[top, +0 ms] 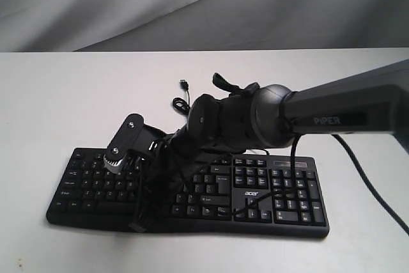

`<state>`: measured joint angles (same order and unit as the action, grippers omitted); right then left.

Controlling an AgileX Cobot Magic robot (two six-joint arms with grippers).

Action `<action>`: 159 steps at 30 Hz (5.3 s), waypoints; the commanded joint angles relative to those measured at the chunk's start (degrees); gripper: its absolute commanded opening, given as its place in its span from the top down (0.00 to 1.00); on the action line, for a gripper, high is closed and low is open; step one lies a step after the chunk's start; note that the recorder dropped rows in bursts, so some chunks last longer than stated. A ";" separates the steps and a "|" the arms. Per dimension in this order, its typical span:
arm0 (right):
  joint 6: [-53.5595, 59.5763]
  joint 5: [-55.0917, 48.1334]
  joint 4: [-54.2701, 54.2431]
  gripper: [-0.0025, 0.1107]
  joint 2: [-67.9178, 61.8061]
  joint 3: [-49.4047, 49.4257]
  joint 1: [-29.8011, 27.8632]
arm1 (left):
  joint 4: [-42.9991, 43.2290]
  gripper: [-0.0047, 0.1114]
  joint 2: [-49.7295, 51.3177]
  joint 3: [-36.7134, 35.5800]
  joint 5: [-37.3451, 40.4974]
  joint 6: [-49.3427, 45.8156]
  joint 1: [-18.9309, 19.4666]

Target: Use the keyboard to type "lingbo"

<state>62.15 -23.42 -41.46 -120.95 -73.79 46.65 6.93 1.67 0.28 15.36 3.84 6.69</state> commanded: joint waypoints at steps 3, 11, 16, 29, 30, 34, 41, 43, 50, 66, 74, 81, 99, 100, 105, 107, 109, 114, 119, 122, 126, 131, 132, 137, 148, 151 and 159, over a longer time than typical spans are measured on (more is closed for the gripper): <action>0.13 -0.07 0.37 0.98 2.00 -2.38 -0.16 | -0.21 0.96 0.29 -0.28 -0.34 0.12 0.06; -1.20 -2.99 0.82 0.98 -2.03 -9.52 -0.16 | -0.21 0.96 0.44 -0.28 -0.34 0.12 0.06; -2.24 -3.48 1.71 0.98 -2.64 -9.59 -0.53 | -0.21 0.96 0.44 -0.28 -0.34 0.12 0.06; -4.15 -3.84 3.38 0.98 -4.53 -9.59 -0.68 | -0.21 0.96 0.44 -0.28 -0.34 0.12 0.06; -4.15 -3.84 3.38 0.98 -4.53 -9.59 -0.68 | -0.21 0.96 0.44 -0.28 -0.34 0.12 0.06; -4.15 -3.98 3.38 0.98 -4.53 -9.59 -0.68 | -0.21 0.96 0.44 -0.28 -0.34 0.12 0.06; -4.15 -3.87 3.38 0.98 -4.58 -9.59 -0.68 | -0.21 0.96 0.44 -0.28 -0.34 0.12 0.06; -4.15 -3.79 3.38 0.98 -5.15 -9.59 -0.68 | -0.21 0.96 0.44 -0.28 -0.34 0.12 0.06; -4.15 -4.31 3.73 0.98 -3.76 -9.59 -0.71 | -0.21 0.96 0.44 -0.28 -0.34 0.12 0.06; -4.28 -8.02 4.08 0.98 -1.84 -7.63 -0.58 | -0.21 0.96 0.44 -0.28 -0.34 0.12 0.06; -4.18 -8.01 4.08 0.98 -1.96 -7.63 -0.58 | -0.21 0.96 0.44 -0.28 -0.34 0.12 0.06; -4.17 -7.66 3.96 0.98 -2.26 -7.63 -0.58 | -0.21 0.96 0.44 -0.28 -0.34 0.12 0.06; -4.17 -7.31 3.10 0.98 -2.83 -7.63 -0.58 | -0.21 0.96 0.44 -0.28 -0.34 0.12 0.06; -4.17 -7.31 3.11 0.98 -2.95 -7.63 -0.58 | -0.21 0.96 0.44 -0.28 -0.34 0.12 0.06; -4.17 -7.18 2.17 0.98 -4.10 -7.63 -0.58 | -0.21 0.96 0.44 -0.28 -0.34 0.12 0.06; -4.17 -7.45 2.07 0.98 -4.36 -7.63 -0.58 | -0.21 0.96 0.44 -0.28 -0.34 0.12 0.06; -4.17 -7.43 2.22 0.98 -4.09 -7.63 -0.58 | -0.21 0.96 0.44 -0.28 -0.34 0.12 0.06; -4.17 -7.43 4.21 0.98 -1.41 -7.63 -0.80 | -0.21 0.96 0.44 -0.28 -0.34 0.12 0.06; -5.72 -7.68 6.67 0.98 1.76 -7.63 -2.26 | -0.21 0.96 0.44 -0.28 -0.34 0.12 0.06; -11.10 -9.79 12.61 0.98 2.67 -7.35 -4.47 | -0.21 0.96 0.44 -0.28 -0.34 0.12 0.06; -10.98 -7.20 11.95 0.98 2.67 -3.11 -6.15 | -0.21 0.96 0.44 -0.28 -0.34 0.12 0.06; -9.04 -4.69 9.27 0.98 2.67 -1.97 -6.15 | -0.21 0.96 0.44 -0.28 -0.34 0.12 0.06; -9.04 -4.69 9.27 0.98 2.67 -1.97 -6.15 | -0.21 0.96 0.44 -0.28 -0.34 0.12 0.06; -9.14 -4.81 9.38 0.98 2.56 -1.97 -6.15 | -0.21 0.96 0.44 -0.28 -0.34 0.12 0.06; -12.39 -5.36 12.90 0.98 2.56 -1.97 -6.15 | -0.21 0.96 0.44 -0.28 -0.34 0.12 0.06; -12.54 -5.36 12.90 0.98 2.56 -1.97 -6.15 | -0.21 0.96 0.44 -0.28 -0.34 0.12 0.06; -12.54 -5.36 12.90 0.98 2.20 -1.97 -6.15 | -0.21 0.96 0.44 -0.28 -0.34 0.12 0.06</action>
<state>49.74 -28.84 -28.71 -118.79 -76.10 40.68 6.93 1.80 0.28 15.36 3.84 6.69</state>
